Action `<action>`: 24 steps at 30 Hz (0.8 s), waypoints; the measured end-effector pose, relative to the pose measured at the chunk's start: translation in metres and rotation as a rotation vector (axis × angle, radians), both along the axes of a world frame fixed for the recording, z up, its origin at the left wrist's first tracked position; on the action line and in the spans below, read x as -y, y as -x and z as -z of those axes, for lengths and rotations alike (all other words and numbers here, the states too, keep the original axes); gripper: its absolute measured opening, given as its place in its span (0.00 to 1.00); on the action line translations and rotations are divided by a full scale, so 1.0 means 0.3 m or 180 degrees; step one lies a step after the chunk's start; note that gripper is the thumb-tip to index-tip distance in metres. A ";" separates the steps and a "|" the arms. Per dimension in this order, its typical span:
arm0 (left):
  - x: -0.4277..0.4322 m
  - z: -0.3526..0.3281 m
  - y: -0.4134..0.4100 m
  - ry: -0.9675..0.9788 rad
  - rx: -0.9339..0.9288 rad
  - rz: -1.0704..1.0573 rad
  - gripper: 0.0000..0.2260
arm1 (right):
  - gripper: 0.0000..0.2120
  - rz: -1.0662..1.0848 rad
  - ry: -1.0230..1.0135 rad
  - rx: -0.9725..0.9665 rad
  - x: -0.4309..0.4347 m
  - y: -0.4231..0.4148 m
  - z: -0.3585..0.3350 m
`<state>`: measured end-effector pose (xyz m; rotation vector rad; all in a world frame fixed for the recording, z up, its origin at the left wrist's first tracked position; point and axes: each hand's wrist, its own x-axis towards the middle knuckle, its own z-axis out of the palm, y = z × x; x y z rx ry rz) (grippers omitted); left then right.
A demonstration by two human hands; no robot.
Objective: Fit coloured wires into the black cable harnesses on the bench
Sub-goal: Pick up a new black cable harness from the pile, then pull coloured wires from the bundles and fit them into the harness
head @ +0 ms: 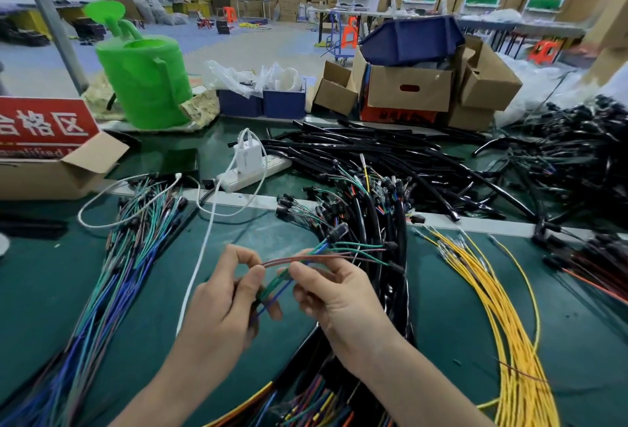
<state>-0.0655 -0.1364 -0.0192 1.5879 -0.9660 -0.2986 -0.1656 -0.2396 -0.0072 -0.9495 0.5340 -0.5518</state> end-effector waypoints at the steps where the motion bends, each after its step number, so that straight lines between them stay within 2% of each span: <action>1: -0.004 0.002 -0.006 -0.0010 -0.0015 -0.0005 0.03 | 0.08 0.0018 -0.0057 0.0077 0.000 0.003 -0.003; 4: -0.032 -0.001 -0.035 -0.0055 -0.0148 0.0186 0.04 | 0.12 0.0121 -0.0334 0.0378 0.018 0.008 -0.018; 9: -0.116 -0.003 -0.102 -0.0273 0.0208 0.0485 0.09 | 0.05 0.0742 -0.0506 0.0781 0.143 0.062 -0.101; 13: -0.172 -0.006 -0.141 -0.0436 0.0687 0.0379 0.09 | 0.06 0.0863 -0.0129 0.0698 0.212 0.126 -0.140; 15: -0.191 0.002 -0.160 -0.0526 0.0918 0.0282 0.04 | 0.05 0.0874 0.0091 0.0596 0.228 0.143 -0.145; 17: -0.212 0.014 -0.186 -0.0644 0.1069 0.0201 0.07 | 0.06 0.0871 0.0268 0.0557 0.239 0.154 -0.150; 19: -0.236 0.025 -0.217 -0.0745 0.1109 0.0128 0.08 | 0.08 0.0918 0.0427 0.0462 0.257 0.165 -0.165; 21: -0.252 0.037 -0.243 -0.0894 0.1101 0.0199 0.03 | 0.08 0.0999 0.0555 0.0324 0.296 0.179 -0.191; 24: -0.223 0.039 -0.231 -0.1063 0.0939 0.0700 0.07 | 0.06 0.1043 0.0741 0.0223 0.398 0.188 -0.269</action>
